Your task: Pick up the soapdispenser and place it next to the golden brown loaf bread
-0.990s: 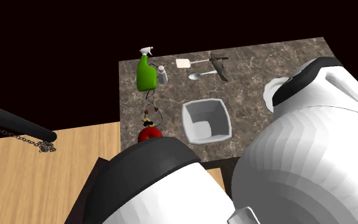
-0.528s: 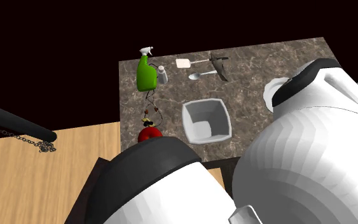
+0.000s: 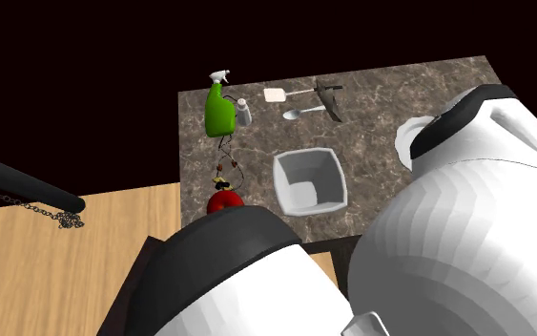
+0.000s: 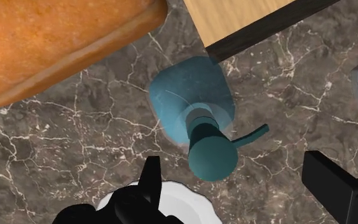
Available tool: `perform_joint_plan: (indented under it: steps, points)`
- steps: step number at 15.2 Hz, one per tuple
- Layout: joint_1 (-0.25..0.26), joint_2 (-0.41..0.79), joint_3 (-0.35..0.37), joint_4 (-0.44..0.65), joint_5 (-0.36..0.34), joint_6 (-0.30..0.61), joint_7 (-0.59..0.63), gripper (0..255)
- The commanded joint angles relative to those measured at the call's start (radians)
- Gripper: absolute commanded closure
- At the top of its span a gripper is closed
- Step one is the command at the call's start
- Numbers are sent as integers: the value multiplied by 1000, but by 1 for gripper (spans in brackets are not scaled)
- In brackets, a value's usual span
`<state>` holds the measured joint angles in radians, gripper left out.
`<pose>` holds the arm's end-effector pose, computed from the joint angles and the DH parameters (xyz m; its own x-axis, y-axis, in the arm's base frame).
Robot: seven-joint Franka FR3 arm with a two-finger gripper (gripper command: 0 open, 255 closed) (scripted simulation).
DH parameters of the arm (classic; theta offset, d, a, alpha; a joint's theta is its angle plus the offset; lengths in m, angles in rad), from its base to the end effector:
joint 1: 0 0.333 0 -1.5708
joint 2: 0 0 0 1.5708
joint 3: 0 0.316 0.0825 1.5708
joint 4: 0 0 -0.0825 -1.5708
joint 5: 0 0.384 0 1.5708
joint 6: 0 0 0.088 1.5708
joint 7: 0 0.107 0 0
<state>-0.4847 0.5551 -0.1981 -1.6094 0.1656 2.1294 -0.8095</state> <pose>0.5473 -0.4134 0.3075 0.9979 0.0648 0.0090 0.0651 -0.9971 -0.0405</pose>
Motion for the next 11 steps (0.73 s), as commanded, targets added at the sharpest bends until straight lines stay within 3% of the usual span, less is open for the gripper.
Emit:
perform_joint_plan:
  steps: [1,3,11]
  points:
    - [1,-25,-4,14,-6,-38,4,0]
    - [2,-48,-8,40,-13,-87,9,0]
    - [2,-48,-8,40,-13,-87,9,0]
